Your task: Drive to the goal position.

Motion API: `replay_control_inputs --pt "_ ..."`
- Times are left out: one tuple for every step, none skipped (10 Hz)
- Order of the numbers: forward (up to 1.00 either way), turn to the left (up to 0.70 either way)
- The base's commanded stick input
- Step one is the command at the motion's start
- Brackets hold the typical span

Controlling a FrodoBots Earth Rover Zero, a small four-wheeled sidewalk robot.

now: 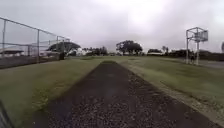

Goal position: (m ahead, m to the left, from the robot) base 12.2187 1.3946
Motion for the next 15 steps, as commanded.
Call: replay_control_inputs --pt "1.00 0.00" --pt "1.00 -0.06" --pt "1.00 -0.33" --pt "1.00 -0.40" --pt "1.00 -0.22" --pt "1.00 -0.01" --pt "1.00 0.00" --pt "1.00 0.00" --pt "1.00 0.00" --pt "1.00 0.00" --pt "1.00 0.08" --pt "1.00 0.33" --pt "1.00 0.40" --pt "1.00 0.02" --pt "1.00 0.00"
